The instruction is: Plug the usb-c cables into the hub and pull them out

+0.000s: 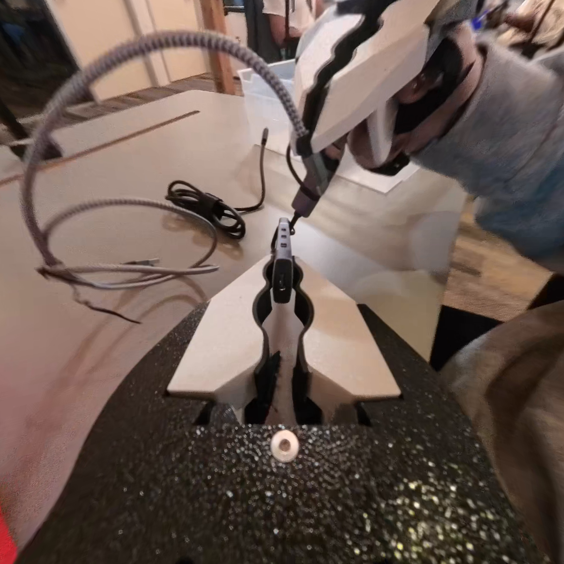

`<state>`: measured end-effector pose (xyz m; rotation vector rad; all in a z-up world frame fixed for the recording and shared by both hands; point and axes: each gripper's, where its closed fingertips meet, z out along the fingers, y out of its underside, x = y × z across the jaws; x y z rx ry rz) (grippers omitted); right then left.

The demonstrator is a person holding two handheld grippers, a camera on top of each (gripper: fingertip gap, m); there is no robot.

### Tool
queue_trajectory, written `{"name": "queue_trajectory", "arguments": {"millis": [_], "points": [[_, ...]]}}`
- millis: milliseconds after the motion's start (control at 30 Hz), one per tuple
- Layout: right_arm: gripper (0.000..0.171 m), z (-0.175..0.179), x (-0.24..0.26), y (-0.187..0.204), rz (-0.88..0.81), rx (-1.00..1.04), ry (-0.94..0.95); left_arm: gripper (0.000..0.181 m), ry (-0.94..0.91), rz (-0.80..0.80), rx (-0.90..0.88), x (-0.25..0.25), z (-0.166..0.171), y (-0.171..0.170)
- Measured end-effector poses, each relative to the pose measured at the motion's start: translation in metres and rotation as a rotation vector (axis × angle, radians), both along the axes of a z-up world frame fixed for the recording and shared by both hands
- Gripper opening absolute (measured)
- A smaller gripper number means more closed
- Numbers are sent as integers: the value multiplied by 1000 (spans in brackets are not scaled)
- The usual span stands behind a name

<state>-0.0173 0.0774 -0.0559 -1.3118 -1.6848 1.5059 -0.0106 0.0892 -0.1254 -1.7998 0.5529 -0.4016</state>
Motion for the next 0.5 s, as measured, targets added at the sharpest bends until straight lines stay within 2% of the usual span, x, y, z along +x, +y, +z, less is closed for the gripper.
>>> {"name": "queue_trajectory", "arguments": {"millis": [233,333,500], "points": [[3,-6,-12,9,-91,-77,95,7,-206,-118,-71,11,5,-9],[3,-2,-12,11,-114,-131,133,7,-253,-122,-70,10,9,-10],[2,1,-12,6,-167,-83,150,7,-283,-100,-106,10,7,-9]]}}
